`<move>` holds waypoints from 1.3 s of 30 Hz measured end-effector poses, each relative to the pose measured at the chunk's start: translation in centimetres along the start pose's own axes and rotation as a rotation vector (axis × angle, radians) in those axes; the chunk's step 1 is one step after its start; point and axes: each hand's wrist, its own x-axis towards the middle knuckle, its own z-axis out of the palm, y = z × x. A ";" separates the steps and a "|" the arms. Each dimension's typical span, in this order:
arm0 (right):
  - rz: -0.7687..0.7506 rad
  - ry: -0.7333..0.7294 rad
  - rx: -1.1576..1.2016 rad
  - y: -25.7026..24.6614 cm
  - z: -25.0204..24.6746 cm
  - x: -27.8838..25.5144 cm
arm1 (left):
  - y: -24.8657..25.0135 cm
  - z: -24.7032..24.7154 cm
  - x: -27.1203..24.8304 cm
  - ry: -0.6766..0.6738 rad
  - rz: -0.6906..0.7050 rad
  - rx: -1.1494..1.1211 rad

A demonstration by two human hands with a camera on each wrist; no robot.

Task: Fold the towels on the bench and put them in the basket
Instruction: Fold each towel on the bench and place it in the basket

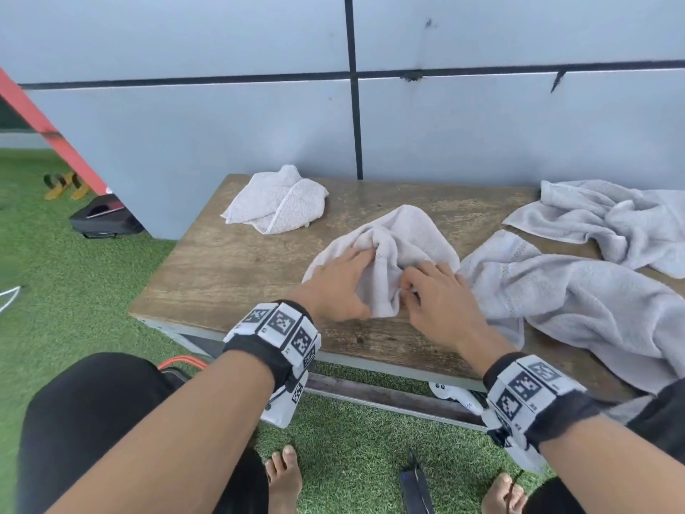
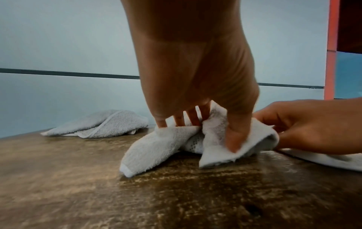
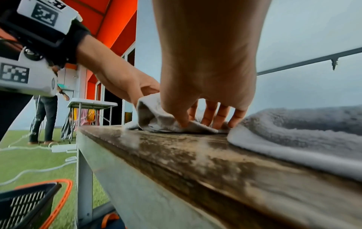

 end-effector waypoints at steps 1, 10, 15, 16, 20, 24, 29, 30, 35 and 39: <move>-0.019 0.029 0.069 -0.5 -0.3 0.1 | 0.2 -0.1 -0.2 -0.027 -0.011 0.008; -0.025 0.251 0.451 -2.1 -3.8 1.8 | 0.2 -1.4 -1.3 0.560 0.007 -0.469; 0.017 0.391 0.468 -0.5 -5.3 2.5 | -0.3 -3.3 -2.0 0.595 -0.039 -0.541; 0.021 0.414 0.474 -0.2 -5.6 2.5 | -0.5 -3.6 -2.0 0.612 -0.055 -0.516; 0.053 0.507 0.548 0.5 -6.3 2.2 | -1.5 -4.0 -2.4 0.676 -0.125 -0.367; 0.123 0.516 0.647 1.4 -6.7 1.7 | -2.4 -3.7 -2.8 0.671 -0.193 -0.388; 0.219 0.493 0.682 2.5 -6.9 0.7 | -2.2 -3.1 -3.4 0.657 -0.253 -0.496; 0.227 0.457 0.638 2.7 -6.8 0.6 | -2.2 -2.9 -3.4 0.637 -0.257 -0.526; 0.235 0.154 0.516 2.1 -5.7 -0.2 | -1.6 -2.1 -3.6 0.462 -0.137 -0.421; 0.173 0.018 0.441 1.3 -3.0 -0.2 | -1.7 -0.9 -2.9 0.276 -0.204 -0.146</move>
